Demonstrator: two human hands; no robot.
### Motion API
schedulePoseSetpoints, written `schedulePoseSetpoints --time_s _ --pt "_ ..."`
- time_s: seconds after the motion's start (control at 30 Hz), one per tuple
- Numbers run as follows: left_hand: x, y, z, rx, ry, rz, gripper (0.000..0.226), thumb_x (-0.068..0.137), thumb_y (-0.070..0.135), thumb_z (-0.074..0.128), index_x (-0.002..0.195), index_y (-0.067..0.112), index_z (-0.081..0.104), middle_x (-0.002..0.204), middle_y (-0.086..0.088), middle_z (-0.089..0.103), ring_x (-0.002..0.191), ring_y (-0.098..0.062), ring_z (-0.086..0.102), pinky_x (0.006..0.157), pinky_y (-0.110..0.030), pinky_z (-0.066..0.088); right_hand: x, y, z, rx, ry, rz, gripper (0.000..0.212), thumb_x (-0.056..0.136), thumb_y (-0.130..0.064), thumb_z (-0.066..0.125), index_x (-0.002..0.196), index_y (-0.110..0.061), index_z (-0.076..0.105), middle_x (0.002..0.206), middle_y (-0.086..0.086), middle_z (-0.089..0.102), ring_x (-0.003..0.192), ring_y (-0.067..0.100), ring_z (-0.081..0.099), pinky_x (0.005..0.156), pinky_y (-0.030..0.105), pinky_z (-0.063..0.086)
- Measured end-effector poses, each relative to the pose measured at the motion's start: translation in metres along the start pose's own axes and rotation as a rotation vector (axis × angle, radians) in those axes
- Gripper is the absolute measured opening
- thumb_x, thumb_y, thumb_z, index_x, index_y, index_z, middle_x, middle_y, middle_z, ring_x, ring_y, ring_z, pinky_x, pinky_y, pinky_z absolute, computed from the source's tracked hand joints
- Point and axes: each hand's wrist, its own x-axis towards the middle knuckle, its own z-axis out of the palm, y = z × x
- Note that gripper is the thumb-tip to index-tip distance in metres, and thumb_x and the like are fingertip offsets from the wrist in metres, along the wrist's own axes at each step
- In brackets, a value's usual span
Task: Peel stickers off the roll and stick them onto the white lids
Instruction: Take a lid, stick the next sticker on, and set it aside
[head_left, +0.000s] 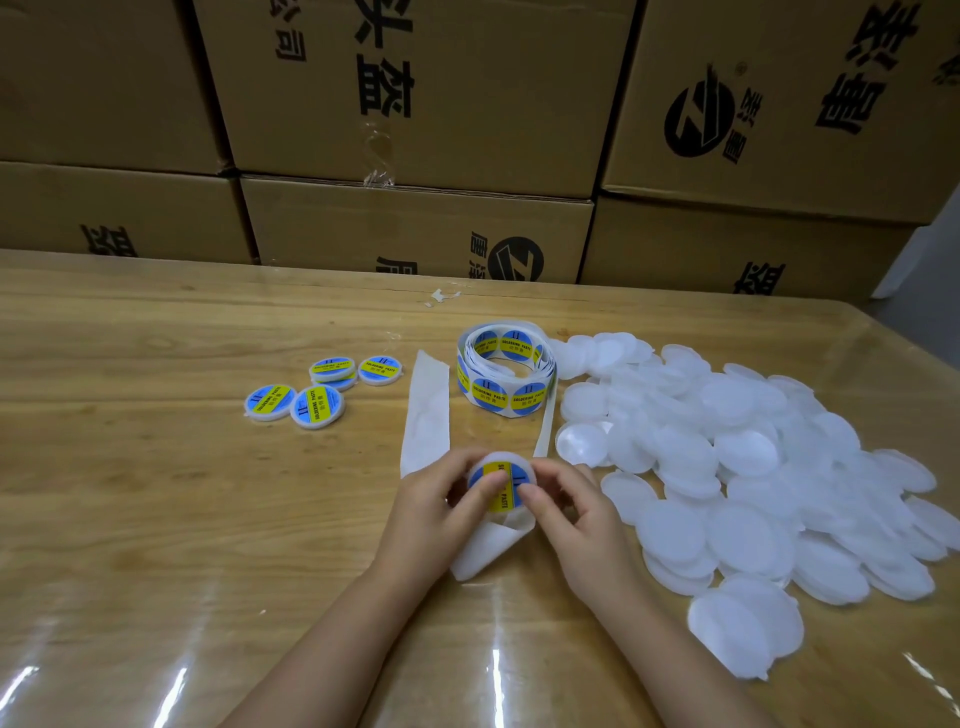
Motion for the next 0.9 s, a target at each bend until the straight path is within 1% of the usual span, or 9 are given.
schedulePoseSetpoints --time_s 0.27,0.4,0.47,0.53,0.67,0.7,0.77,0.83,0.9 --pt "0.0 0.0 -0.001 -0.094 -0.049 -0.057 0.024 0.094 0.03 0.051 0.101 0.048 0.064 0.099 0.027 0.067 0.09 0.005 0.063 0.072 -0.007 0.045 0.001 0.002 0.001 0.071 0.017 0.015 0.02 0.089 -0.02 0.063 0.091 -0.039 0.068 0.095 0.003 0.062 0.087 0.003 0.059 0.076 0.011 0.043" --pt "-0.003 0.001 0.001 -0.056 -0.112 -0.072 0.03 0.093 0.027 0.046 0.118 0.043 0.052 0.109 0.038 0.06 0.104 0.012 0.057 0.082 -0.006 0.042 0.003 0.006 0.001 0.104 0.052 0.027 0.02 0.091 -0.02 0.061 0.086 -0.038 0.068 0.095 0.003 0.065 0.09 0.007 0.06 0.079 0.016 0.044" --pt "-0.004 0.003 0.001 0.01 -0.145 -0.018 0.035 0.093 0.025 0.047 0.124 0.041 0.047 0.111 0.036 0.057 0.106 0.013 0.054 0.087 -0.008 0.041 0.005 0.007 0.0 0.135 0.083 0.04 0.023 0.092 -0.018 0.059 0.083 -0.038 0.068 0.093 0.005 0.066 0.088 0.01 0.061 0.078 0.019 0.046" --pt "-0.005 0.004 0.002 0.062 -0.16 0.039 0.041 0.091 0.021 0.052 0.128 0.037 0.044 0.114 0.03 0.055 0.1 0.012 0.054 0.085 -0.009 0.041 0.007 0.008 -0.001 0.16 0.099 0.041 0.026 0.093 -0.018 0.058 0.083 -0.039 0.068 0.089 0.003 0.067 0.083 0.012 0.061 0.074 0.021 0.047" --pt "-0.005 0.002 0.001 0.104 -0.114 0.087 0.045 0.086 0.02 0.06 0.126 0.035 0.046 0.098 0.025 0.058 0.082 0.01 0.052 0.076 -0.012 0.043 0.008 0.01 -0.002 0.167 0.07 0.049 0.014 0.091 -0.022 0.06 0.087 -0.033 0.068 0.091 0.007 0.067 0.084 0.021 0.062 0.078 0.033 0.049" --pt "-0.005 0.001 0.001 0.094 -0.104 0.08 0.044 0.086 0.021 0.06 0.125 0.038 0.046 0.096 0.02 0.061 0.08 0.007 0.053 0.075 -0.015 0.045 0.007 0.01 -0.002 0.152 0.056 0.046 0.014 0.089 -0.021 0.063 0.089 -0.034 0.068 0.092 0.008 0.066 0.083 0.019 0.061 0.078 0.029 0.049" --pt "-0.005 -0.001 0.001 0.068 -0.085 0.065 0.043 0.086 0.023 0.06 0.122 0.042 0.046 0.09 0.009 0.064 0.076 -0.001 0.055 0.073 -0.02 0.048 0.007 0.01 -0.001 0.11 0.023 0.028 0.027 0.086 -0.018 0.069 0.093 -0.043 0.065 0.093 0.004 0.065 0.077 0.01 0.058 0.072 0.018 0.046" --pt "-0.005 -0.003 0.001 0.049 -0.064 0.044 0.042 0.086 0.023 0.06 0.12 0.045 0.047 0.081 0.009 0.06 0.072 -0.003 0.055 0.069 -0.017 0.046 0.007 0.01 0.0 0.077 -0.015 0.026 0.034 0.082 -0.023 0.071 0.099 -0.05 0.06 0.096 0.001 0.065 0.074 0.006 0.056 0.068 0.015 0.044" --pt "-0.004 -0.004 0.002 0.028 -0.049 0.022 0.041 0.085 0.023 0.061 0.117 0.046 0.049 0.073 0.014 0.056 0.069 -0.001 0.054 0.067 -0.011 0.042 0.007 0.011 0.0 0.08 -0.021 0.028 0.035 0.079 -0.028 0.069 0.101 -0.054 0.059 0.099 0.001 0.065 0.076 0.007 0.056 0.071 0.017 0.045"
